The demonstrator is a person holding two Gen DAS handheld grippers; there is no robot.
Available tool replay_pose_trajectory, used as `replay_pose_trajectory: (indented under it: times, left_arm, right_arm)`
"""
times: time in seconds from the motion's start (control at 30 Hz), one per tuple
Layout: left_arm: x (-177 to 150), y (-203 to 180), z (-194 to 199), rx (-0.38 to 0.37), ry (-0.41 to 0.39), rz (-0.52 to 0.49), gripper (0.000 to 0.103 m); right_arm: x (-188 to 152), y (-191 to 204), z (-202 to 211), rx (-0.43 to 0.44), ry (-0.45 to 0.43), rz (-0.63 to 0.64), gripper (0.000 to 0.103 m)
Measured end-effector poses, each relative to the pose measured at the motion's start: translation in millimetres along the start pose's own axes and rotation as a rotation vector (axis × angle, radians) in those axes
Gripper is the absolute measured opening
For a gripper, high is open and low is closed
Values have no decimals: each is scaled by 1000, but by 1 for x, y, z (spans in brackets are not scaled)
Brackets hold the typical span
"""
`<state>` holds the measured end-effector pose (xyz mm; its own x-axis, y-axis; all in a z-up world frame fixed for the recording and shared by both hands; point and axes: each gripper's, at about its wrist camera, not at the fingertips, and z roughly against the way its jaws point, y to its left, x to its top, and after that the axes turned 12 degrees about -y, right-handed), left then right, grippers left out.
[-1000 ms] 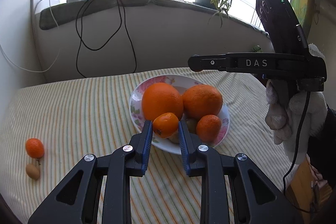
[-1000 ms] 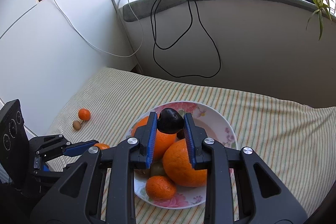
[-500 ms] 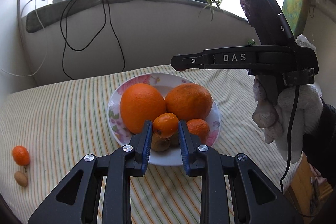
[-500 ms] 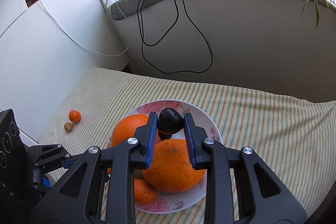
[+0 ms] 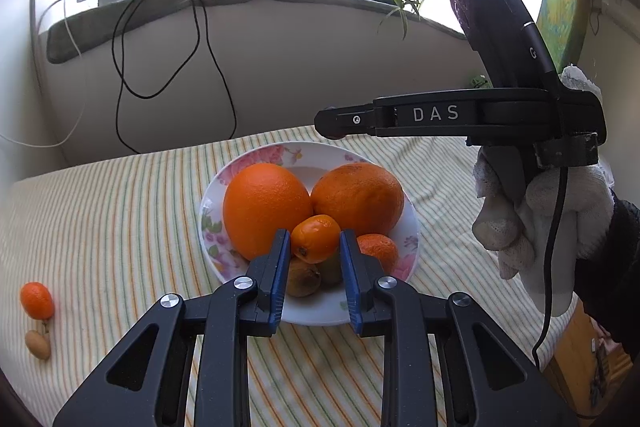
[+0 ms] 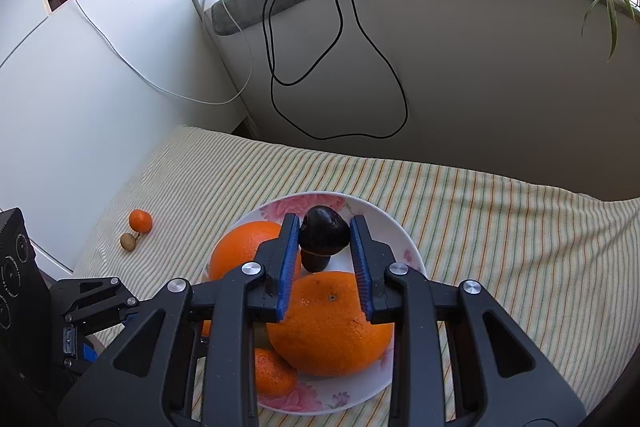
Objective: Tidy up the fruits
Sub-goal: 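Carry the tangerine and plum to the plate in both grippers, then open both grippers to drop the tangerine and plum onto the plate, then move both tools back toward the last tangerine and kiwi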
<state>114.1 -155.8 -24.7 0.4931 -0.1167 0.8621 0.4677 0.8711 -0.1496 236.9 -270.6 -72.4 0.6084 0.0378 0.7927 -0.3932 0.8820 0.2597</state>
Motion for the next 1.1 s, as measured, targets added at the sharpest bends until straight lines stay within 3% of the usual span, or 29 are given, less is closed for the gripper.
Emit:
replay_pose_trajectory:
  times: [0.1,0.13,0.2,0.27,0.33,0.47,1.1]
  left_arm:
    - [1,-1,1,2,-7,-1,33]
    - [1,-1,1,3,-10,1,42]
    - [3,-1,2,3,-16,1,46]
    - [3,-2,2,7,-16,-3,53]
    - [3,-2,4,17,-21,1,61]
    - [4,-2,6,19,-25,-4,62]
    - [5,2,18,41,-42,-2,67]
  right_arm:
    - [0,-1,0,3,2,-5,28]
    - [0,-1,0,5,3,-6,29]
    - [0,0,2,-7,-10,-1,53]
    - [1,1,5,-12,-28,2,66]
    - [3,0,7,-12,-34,-6,72]
    - [4,2,10,-18,-47,-8,82]
    - [7,15,18,-30,-56,7,83]
